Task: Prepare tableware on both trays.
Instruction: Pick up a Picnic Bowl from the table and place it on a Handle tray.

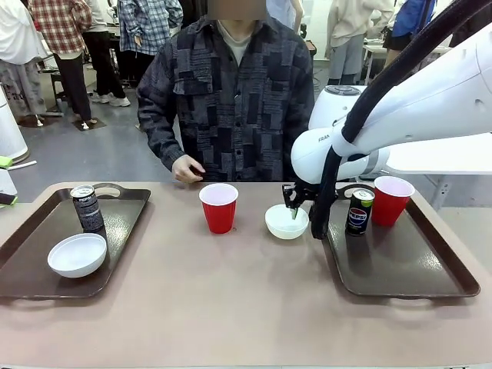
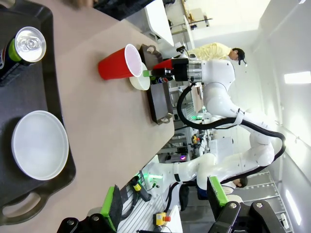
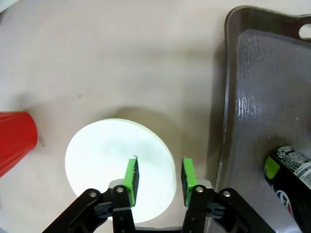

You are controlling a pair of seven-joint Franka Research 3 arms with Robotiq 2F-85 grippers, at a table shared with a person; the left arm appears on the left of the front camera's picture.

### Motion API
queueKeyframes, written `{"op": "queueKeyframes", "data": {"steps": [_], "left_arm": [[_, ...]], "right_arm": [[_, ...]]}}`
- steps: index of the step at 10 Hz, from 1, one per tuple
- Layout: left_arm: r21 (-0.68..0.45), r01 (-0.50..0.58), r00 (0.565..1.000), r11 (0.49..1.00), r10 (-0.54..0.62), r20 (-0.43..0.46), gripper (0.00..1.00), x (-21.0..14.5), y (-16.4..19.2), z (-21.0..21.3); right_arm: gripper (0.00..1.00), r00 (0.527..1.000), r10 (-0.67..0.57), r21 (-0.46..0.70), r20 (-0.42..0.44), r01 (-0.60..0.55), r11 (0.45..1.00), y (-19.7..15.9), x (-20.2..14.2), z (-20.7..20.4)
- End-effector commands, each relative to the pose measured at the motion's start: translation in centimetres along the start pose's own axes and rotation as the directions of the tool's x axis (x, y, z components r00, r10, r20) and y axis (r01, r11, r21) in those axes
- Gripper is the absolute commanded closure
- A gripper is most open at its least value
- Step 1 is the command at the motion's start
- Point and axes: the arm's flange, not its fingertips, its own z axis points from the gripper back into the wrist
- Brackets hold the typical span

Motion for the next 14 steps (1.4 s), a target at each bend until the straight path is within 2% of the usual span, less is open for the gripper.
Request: {"op": "queueKeyframes", "data": {"steps": [1, 2, 8, 9, 12, 14], "left_arm": [[-0.015, 0.005, 1.000, 1.000, -0.005, 0.004, 0.08, 0.0, -0.1, 0.2], [-0.015, 0.005, 1.000, 1.000, -0.005, 0.004, 0.08, 0.0, -0.1, 0.2], [-0.015, 0.005, 1.000, 1.000, -0.005, 0.004, 0.08, 0.0, -0.1, 0.2], [-0.015, 0.005, 1.000, 1.000, -0.005, 0.004, 0.08, 0.0, -0.1, 0.2], [-0.015, 0.005, 1.000, 1.000, -0.005, 0.004, 0.08, 0.0, -0.1, 0.2], [-0.015, 0.005, 1.000, 1.000, -0.005, 0.004, 0.08, 0.0, -0.1, 0.2]], "right_arm": [[0.92, 1.000, -0.009, -0.046, 0.020, 0.010, 0.999, 0.3, 0.2, -1.4], [1.00, 1.000, -0.005, -0.048, 0.016, 0.006, 0.999, 0.3, 0.1, -1.5], [1.00, 0.999, 0.020, -0.083, 0.036, -0.017, 0.996, 0.3, -0.1, -1.1], [1.00, 0.999, 0.028, -0.090, 0.015, -0.027, 0.996, 0.2, -0.3, -0.3], [1.00, 0.997, 0.075, -0.120, 0.018, -0.073, 0.990, -0.7, -3.3, 5.4], [1.00, 0.995, 0.071, -0.087, 0.066, -0.065, 0.994, -1.8, -6.7, 10.0]]}}
